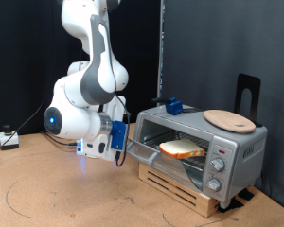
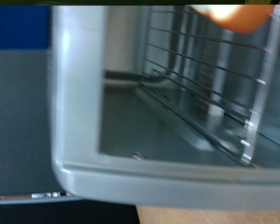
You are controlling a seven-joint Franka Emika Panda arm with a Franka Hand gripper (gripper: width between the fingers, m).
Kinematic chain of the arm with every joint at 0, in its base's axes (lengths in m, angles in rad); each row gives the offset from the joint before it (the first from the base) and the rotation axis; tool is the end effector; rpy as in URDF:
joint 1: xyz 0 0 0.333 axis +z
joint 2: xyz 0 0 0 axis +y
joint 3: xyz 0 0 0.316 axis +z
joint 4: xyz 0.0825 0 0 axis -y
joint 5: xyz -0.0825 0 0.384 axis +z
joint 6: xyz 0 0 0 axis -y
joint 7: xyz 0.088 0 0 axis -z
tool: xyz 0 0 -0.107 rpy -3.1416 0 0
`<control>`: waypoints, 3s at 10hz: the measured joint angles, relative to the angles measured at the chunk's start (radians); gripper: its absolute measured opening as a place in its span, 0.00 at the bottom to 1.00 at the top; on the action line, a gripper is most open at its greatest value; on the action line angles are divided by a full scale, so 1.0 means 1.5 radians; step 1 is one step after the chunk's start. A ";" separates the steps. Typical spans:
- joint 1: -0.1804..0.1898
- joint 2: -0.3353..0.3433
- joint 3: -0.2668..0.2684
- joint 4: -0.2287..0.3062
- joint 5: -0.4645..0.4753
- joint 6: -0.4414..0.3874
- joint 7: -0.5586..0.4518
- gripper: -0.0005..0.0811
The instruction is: Make a piece of toast with the oven
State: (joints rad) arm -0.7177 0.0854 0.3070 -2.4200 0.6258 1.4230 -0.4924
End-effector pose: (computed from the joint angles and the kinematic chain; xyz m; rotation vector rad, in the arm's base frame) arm 0.3665 -0.0823 0.2697 -1.9926 0.1910 0.7611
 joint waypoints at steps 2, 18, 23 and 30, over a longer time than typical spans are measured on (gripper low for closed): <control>0.006 -0.034 0.014 -0.020 0.019 -0.029 0.000 0.99; -0.050 -0.177 -0.009 -0.088 0.029 -0.009 0.049 0.99; -0.068 -0.049 -0.035 0.019 0.058 0.004 0.048 0.99; -0.063 0.053 -0.022 0.108 0.117 -0.016 0.046 0.99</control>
State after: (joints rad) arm -0.8125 0.1653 0.2734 -2.2582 0.8016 1.3990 -0.4234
